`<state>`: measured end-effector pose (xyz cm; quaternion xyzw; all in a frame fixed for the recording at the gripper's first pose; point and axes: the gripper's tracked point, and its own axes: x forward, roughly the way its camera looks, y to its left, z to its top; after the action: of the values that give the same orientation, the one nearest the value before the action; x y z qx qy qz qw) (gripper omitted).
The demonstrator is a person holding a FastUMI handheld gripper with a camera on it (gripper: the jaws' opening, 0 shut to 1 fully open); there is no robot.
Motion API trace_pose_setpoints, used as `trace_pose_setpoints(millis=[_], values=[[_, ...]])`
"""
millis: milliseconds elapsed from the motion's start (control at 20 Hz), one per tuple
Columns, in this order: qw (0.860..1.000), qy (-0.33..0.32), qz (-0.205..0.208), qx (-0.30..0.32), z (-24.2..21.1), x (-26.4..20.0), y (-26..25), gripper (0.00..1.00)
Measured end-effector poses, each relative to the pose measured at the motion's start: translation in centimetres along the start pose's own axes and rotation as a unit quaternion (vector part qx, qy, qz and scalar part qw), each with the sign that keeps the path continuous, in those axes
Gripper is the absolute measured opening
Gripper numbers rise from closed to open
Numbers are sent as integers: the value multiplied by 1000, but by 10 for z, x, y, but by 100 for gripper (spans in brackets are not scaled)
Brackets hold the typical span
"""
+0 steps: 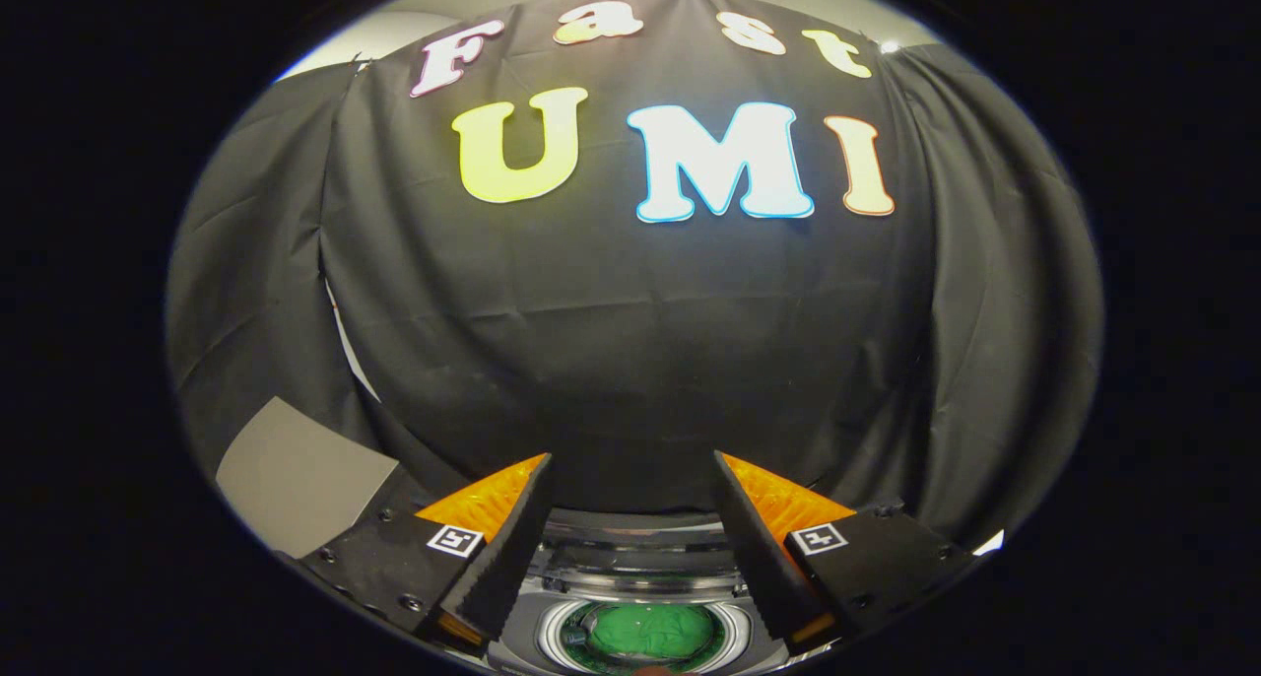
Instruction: Put the clothes into the washing machine and then close the washing machine lid.
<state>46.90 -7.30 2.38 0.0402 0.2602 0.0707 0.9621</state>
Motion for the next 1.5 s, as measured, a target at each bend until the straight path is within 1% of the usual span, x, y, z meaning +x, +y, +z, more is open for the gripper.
trace_pose_setpoints(millis=[100,250,400,550,800,1000,1100,1350,1500], values=[[1000,11,0,9,-4,13,-1,98],[1000,22,-4,6,-7,27,-2,98],[999,47,-3,5,-19,40,1,98],[998,64,-5,-7,-27,48,4,98],[996,91,-3,1,-47,53,9,98],[997,82,-3,-5,-47,52,9,98],[996,86,0,2,-47,51,9,98],[996,94,4,-6,-52,41,10,99],[997,72,8,-9,-52,35,11,99]])
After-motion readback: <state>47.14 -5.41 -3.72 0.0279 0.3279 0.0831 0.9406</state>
